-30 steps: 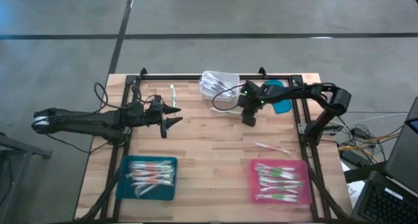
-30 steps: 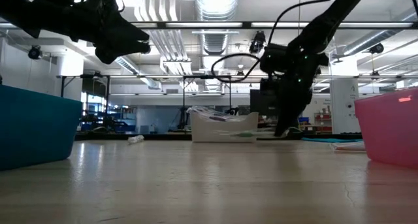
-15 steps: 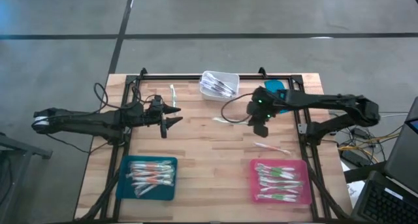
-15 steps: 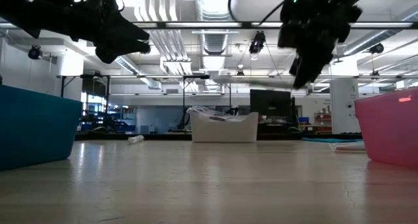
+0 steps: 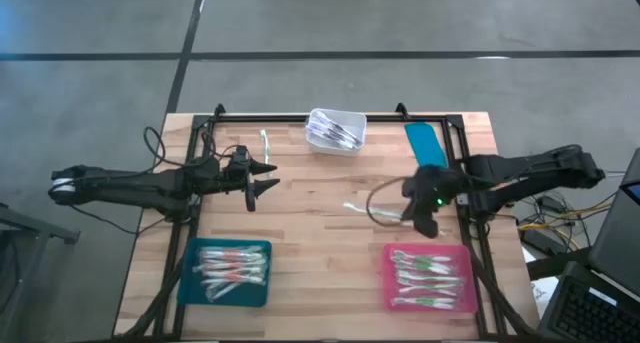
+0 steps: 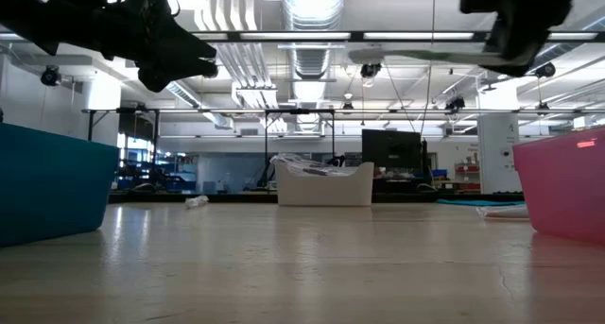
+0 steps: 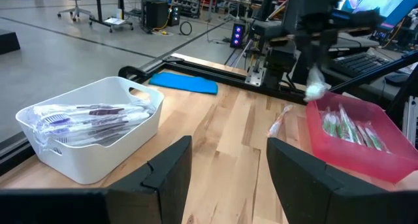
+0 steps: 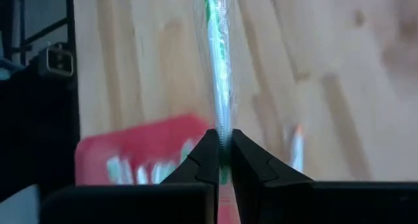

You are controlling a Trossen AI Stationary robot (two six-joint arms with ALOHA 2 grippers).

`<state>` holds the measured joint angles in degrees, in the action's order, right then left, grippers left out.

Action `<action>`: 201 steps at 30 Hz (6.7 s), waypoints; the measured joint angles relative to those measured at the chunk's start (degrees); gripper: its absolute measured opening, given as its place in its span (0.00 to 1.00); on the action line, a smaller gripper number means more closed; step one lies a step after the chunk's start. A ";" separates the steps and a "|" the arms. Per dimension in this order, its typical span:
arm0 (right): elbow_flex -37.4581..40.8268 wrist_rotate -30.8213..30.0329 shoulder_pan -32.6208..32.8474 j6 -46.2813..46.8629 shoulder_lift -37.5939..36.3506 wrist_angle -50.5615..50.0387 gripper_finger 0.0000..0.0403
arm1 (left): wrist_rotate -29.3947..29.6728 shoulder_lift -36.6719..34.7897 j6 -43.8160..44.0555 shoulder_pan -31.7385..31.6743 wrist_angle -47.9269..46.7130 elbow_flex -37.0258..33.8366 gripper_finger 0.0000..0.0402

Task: Pick & Place Toothbrushes
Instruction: Put the green toothbrush into the pink bin, then put the orange toothbrush into the blue bin

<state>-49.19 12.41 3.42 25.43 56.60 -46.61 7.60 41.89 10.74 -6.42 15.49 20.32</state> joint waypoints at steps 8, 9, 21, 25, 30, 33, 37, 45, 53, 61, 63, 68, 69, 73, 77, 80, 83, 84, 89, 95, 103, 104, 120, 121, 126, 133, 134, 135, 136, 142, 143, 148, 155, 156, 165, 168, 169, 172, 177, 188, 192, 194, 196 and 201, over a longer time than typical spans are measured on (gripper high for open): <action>0.02 -5.16 15.20 16.75 -2.14 -4.23 0.03 | 0.02 0.00 -0.02 0.00 0.00 0.00 0.50; 0.02 -5.16 16.83 18.53 -2.16 -4.18 0.03 | 0.18 0.00 -0.04 0.00 0.00 0.00 0.50; 0.04 -12.40 36.19 31.26 -2.10 -4.89 0.03 | 1.51 0.00 0.19 0.02 -0.02 0.00 0.50; 0.04 -15.04 42.33 36.48 -2.05 -8.82 0.03 | 1.51 0.00 0.20 0.02 0.00 0.00 0.50; 0.45 -18.16 49.47 42.31 -2.03 -11.82 0.03 | 1.51 0.00 0.22 0.02 -0.04 0.00 0.50; 0.93 -19.80 52.86 44.55 -1.38 -11.83 0.03 | 1.51 0.00 0.20 0.02 -0.04 0.00 0.50; 1.86 -20.29 55.89 47.57 0.41 -11.58 0.03 | 1.51 0.00 0.20 0.02 -0.02 0.00 0.50; 3.46 -20.11 58.17 47.67 7.68 -8.90 0.03 | 1.51 0.00 -0.15 0.02 -0.03 0.00 0.50; 4.37 -19.45 60.11 46.10 15.12 -4.68 0.03 | 2.47 0.00 -0.46 0.02 -0.02 0.00 0.50; 5.42 -19.50 60.75 49.24 19.23 -5.51 0.09 | 2.71 0.00 -0.46 0.02 -0.02 0.00 0.50; 5.59 -19.50 60.75 49.41 20.27 -5.77 0.13 | 2.95 0.00 -0.48 0.00 0.00 0.00 0.50; 5.60 -18.35 60.72 49.16 21.85 -5.74 0.25 | 2.95 0.00 -0.52 0.01 0.09 0.00 0.50; 5.60 -17.55 60.72 48.91 21.88 -5.84 0.27 | 2.95 0.00 -0.52 0.02 0.14 0.00 0.50; 5.60 -16.27 60.72 49.01 21.10 -6.10 0.36 | 2.95 0.00 -0.50 0.02 0.44 0.00 0.50; 4.39 -16.48 59.97 49.20 18.36 -7.96 0.44 | 2.93 -0.02 -0.50 0.01 0.50 0.00 0.50; 2.43 -18.64 57.70 49.03 15.59 -10.50 0.47 | 2.93 -0.02 -0.50 0.02 0.50 0.00 0.50; 0.45 -25.63 54.88 46.29 12.62 -11.50 0.49 | 2.91 -0.02 -0.48 0.02 0.48 0.00 0.50; -0.14 -28.83 53.88 44.98 11.63 -11.50 0.49 | 2.91 -0.02 -0.48 0.02 0.48 0.00 0.50; -1.33 -40.41 46.68 36.99 8.28 -11.55 0.48 | 2.82 -0.02 0.18 0.02 0.44 0.00 0.50; -0.94 -40.56 33.84 27.87 8.09 -11.60 0.44 | 2.80 -0.02 0.38 0.01 0.37 0.00 0.50; -0.82 -35.22 18.61 11.83 8.09 -7.67 0.44 | 2.78 -0.02 1.42 0.01 0.20 0.00 0.50; -0.65 -33.75 16.89 10.43 8.18 -6.73 0.45 | 2.78 -0.02 1.80 0.01 0.20 0.00 0.50; 0.65 -19.11 2.90 -1.01 17.43 -3.70 0.47 | 2.81 0.00 -1.51 0.00 -0.04 0.00 0.50; 0.66 -18.46 2.73 -1.44 18.46 -3.62 0.47 | 2.80 0.00 -1.52 0.00 -0.04 0.00 0.50; 0.66 -16.63 2.67 -3.42 23.67 -3.04 0.44 | 2.81 0.00 -1.58 0.00 -0.07 0.00 0.50; 0.68 -12.66 1.85 -6.00 29.90 -0.29 0.46 | 2.82 0.00 0.55 0.00 -0.13 0.00 0.50; 0.68 -12.04 1.55 -6.21 30.62 0.24 0.46 | 2.82 0.00 0.81 0.00 -0.15 0.00 0.50; 0.68 -11.52 1.23 -6.36 31.21 0.58 0.47 | 2.82 0.00 0.95 0.00 -0.15 0.00 0.50; 0.68 -11.00 0.86 -6.44 31.80 0.71 0.48 | 2.82 0.00 1.12 0.00 -0.15 0.00 0.50; 0.68 -10.33 -1.04 -6.63 34.61 1.16 0.50 | 2.81 0.00 1.23 0.00 -0.16 0.00 0.50; 0.68 -10.25 -1.23 -6.64 35.08 1.16 0.50 | 2.82 0.00 1.25 0.00 -0.16 0.00 0.50; 0.59 -9.01 -1.46 -8.70 37.46 1.61 0.47 | 2.82 0.00 1.27 0.00 -0.16 0.00 0.50; 0.50 -9.14 -1.79 -10.79 38.82 1.79 0.34 | 2.82 0.00 1.27 0.00 -0.17 0.00 0.50; 0.54 -9.18 -1.83 -10.75 38.82 1.81 0.32 | 2.82 0.00 1.27 0.00 -0.17 0.00 0.50; 0.57 -8.92 -2.03 -11.46 38.89 2.45 0.05 | 2.82 0.00 1.27 0.00 -0.16 0.00 0.50; 0.61 -8.88 -2.03 -12.59 38.71 2.49 0.05 | 2.80 0.00 1.27 0.00 -0.15 0.00 0.50; 0.61 -8.86 -2.16 -12.88 38.58 2.51 0.05 | 2.82 0.00 1.27 0.00 -0.13 0.00 0.50; 0.34 -8.45 -2.63 -14.13 37.90 2.21 0.05 | 2.80 0.00 1.27 0.00 -0.13 0.00 0.50; -1.37 -7.10 -3.65 -15.73 35.75 4.69 0.05 | 2.82 0.02 1.27 0.00 -0.11 0.00 0.50; -6.01 4.33 -3.82 -21.75 29.81 17.89 0.05 | 2.81 0.86 1.11 0.00 -0.09 0.02 0.50; -8.07 6.31 -3.80 -22.85 27.22 20.63 0.04 | 2.80 1.53 1.10 0.00 0.49 0.02 0.50; -8.95 6.28 -3.80 -22.82 26.49 20.57 0.04 | 2.80 1.98 2.24 0.02 0.66 0.03 0.50; -10.24 5.83 -3.82 -22.39 26.28 20.11 0.04 | 2.80 2.37 4.59 0.00 0.57 0.04 0.50; -14.96 5.62 -3.82 -23.27 27.25 17.93 0.04 | 0.01 5.50 5.90 0.02 0.97 0.11 0.50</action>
<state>-64.15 18.02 -0.40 2.15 83.84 -28.68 7.60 47.39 16.64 -6.39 16.46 20.43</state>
